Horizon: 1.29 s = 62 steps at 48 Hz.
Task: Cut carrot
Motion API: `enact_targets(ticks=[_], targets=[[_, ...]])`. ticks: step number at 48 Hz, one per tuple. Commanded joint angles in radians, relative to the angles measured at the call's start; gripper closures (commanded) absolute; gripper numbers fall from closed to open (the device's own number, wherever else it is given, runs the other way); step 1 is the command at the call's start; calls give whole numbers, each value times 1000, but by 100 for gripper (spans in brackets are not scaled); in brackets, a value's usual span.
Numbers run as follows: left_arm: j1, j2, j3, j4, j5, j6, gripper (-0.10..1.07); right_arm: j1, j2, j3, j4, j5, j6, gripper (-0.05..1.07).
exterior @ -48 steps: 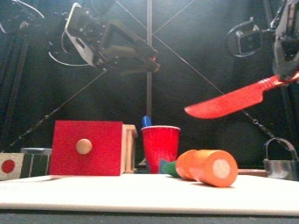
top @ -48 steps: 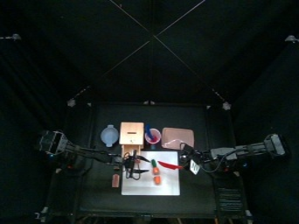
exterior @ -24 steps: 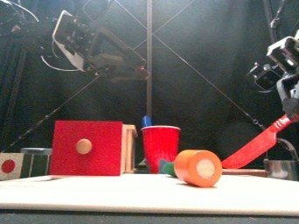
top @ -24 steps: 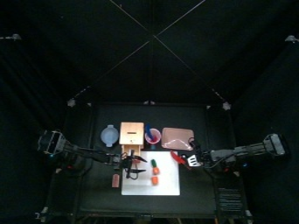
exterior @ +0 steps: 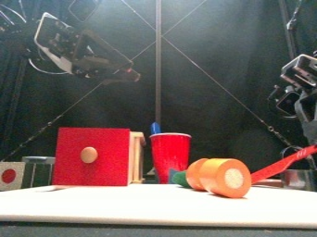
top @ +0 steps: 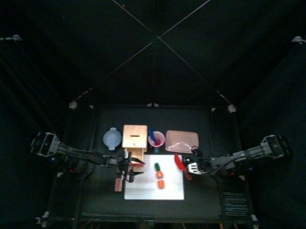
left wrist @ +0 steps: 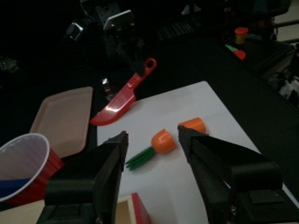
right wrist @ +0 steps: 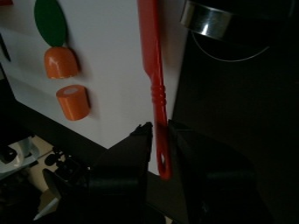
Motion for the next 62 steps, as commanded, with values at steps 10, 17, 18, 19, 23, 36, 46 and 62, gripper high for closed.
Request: enact_targets(ticks=[10,17,18,19,23,36,46,62], targets=[[5,-12,-8,-2,-18,2,12,31,92,-72,-28,-38,-18,37],[3,-26,-2,-2,-20,0,12,44,40,-89,-172,-37,-26,37],[5,-29,-2,-2,-21,0,12,46,29,-94,-209,-37,-31,37],[5,-32,0,-3,-23,-2,12,48,18,-98,-249,-35,-35,37],[-2,-49,8,-14,-38,-2,12,46,-31,-124,-451,-28,-66,37],[-6,-120,74,-60,-74,-2,12,35,-118,-181,-1068,-9,-144,38],[-26,-147,101,-132,-71,0,12,-6,-123,-169,-1195,21,-146,38],[-21,-160,110,-140,-71,2,12,-12,-126,-149,-1140,23,-146,38]])
